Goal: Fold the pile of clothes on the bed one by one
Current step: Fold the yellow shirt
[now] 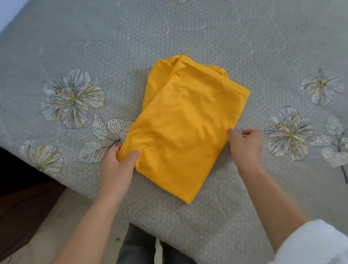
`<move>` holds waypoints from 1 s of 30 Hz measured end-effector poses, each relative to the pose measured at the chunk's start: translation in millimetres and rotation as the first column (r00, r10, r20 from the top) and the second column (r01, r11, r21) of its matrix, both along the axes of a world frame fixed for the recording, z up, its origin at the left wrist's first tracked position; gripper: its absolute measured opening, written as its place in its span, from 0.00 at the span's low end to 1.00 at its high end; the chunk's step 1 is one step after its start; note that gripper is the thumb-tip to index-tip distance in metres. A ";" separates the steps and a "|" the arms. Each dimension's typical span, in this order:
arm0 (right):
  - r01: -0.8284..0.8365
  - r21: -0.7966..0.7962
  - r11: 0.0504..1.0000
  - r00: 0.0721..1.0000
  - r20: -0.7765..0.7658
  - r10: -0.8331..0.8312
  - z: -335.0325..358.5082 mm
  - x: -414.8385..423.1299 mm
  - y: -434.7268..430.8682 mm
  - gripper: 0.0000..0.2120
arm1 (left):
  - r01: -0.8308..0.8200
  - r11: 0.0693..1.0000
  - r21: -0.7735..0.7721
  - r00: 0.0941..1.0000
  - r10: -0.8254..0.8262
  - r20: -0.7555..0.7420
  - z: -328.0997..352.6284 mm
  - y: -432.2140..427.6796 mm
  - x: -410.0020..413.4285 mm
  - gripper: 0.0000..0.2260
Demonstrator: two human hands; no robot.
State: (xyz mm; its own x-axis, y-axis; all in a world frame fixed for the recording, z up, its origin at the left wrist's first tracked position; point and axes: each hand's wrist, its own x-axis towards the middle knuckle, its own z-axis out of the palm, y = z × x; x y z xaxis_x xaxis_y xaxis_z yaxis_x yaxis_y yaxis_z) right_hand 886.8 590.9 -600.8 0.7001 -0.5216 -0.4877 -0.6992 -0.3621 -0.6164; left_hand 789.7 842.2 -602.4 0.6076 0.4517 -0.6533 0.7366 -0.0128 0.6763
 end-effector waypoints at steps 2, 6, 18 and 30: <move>-0.029 0.057 0.998 0.991 -0.128 0.037 -3.3 -15.1 5.7 0.17 | 0.003 1.000 -0.019 0.999 -0.003 -0.034 -0.8 0.4 10.1 0.23; -0.101 0.224 0.969 0.958 -0.240 0.156 -5.9 -35.3 20.0 0.18 | 0.089 0.995 -0.044 0.990 -0.093 -0.102 0.8 3.9 36.6 0.15; -0.528 0.538 0.657 0.409 -0.517 0.752 40.4 -75.8 9.2 0.14 | 0.630 0.762 -0.151 0.676 -0.634 -0.375 25.5 48.3 41.8 0.13; -0.877 -0.334 -0.345 -0.165 -0.466 0.869 18.3 46.4 118.3 0.41 | 0.803 0.575 0.158 0.593 -0.745 -0.305 2.1 35.4 59.9 0.29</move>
State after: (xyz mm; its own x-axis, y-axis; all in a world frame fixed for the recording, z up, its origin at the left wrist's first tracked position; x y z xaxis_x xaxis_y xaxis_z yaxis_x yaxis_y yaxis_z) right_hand 933.2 709.3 -582.5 0.5622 0.6163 -0.5514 0.7110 -0.7007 -0.0582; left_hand 849.6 877.6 -600.2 0.6854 0.0277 -0.7276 0.4656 -0.7850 0.4087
